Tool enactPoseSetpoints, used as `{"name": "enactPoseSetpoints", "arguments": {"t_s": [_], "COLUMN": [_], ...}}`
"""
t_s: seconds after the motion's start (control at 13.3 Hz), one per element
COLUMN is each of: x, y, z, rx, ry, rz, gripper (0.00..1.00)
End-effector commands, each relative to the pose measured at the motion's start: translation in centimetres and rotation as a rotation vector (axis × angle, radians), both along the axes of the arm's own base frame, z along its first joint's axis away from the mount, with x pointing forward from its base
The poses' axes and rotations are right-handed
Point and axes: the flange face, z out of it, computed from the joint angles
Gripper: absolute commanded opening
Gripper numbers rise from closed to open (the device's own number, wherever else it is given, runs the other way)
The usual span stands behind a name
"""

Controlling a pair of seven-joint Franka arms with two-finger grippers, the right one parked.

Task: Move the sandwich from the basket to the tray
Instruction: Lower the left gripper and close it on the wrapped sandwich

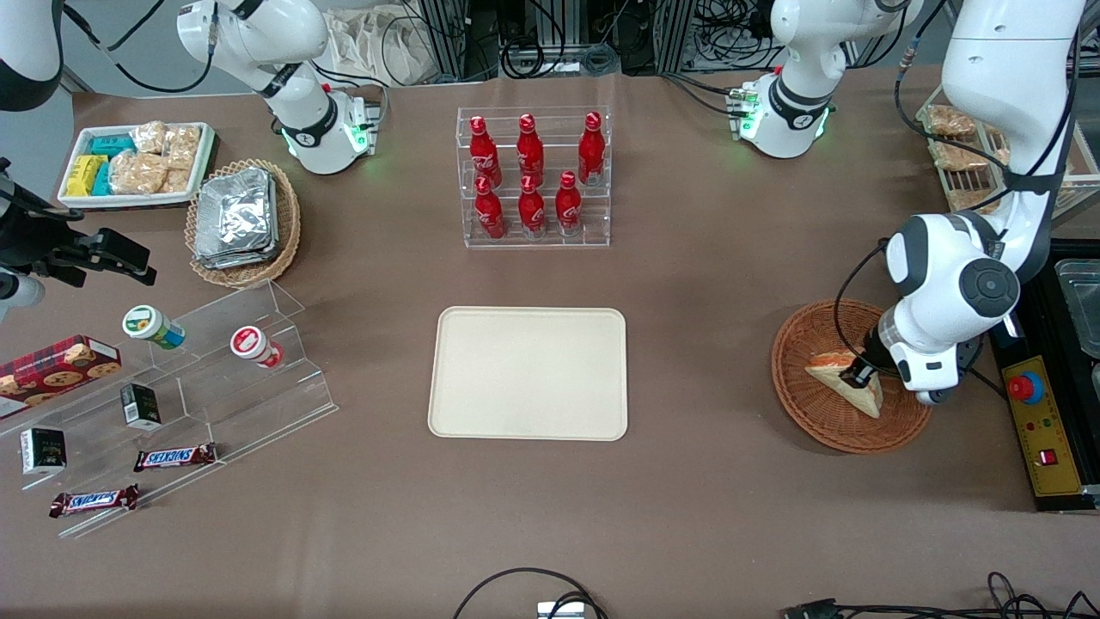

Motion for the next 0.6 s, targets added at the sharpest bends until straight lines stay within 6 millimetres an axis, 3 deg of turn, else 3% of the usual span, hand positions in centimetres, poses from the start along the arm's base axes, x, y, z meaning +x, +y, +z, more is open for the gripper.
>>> {"name": "enactPoseSetpoints", "arguments": {"t_s": [0.0, 0.23, 0.53], "x": [0.3, 1.4, 3.5], "y": [-0.7, -2.2, -8.2], "z": [2.7, 7.0, 15.8], "rx": [0.008, 0.015, 0.003], "ry": [-0.029, 0.031, 0.115], "rz": [-0.015, -0.048, -0.143], "gripper": [0.0, 0.0, 0.0]}}
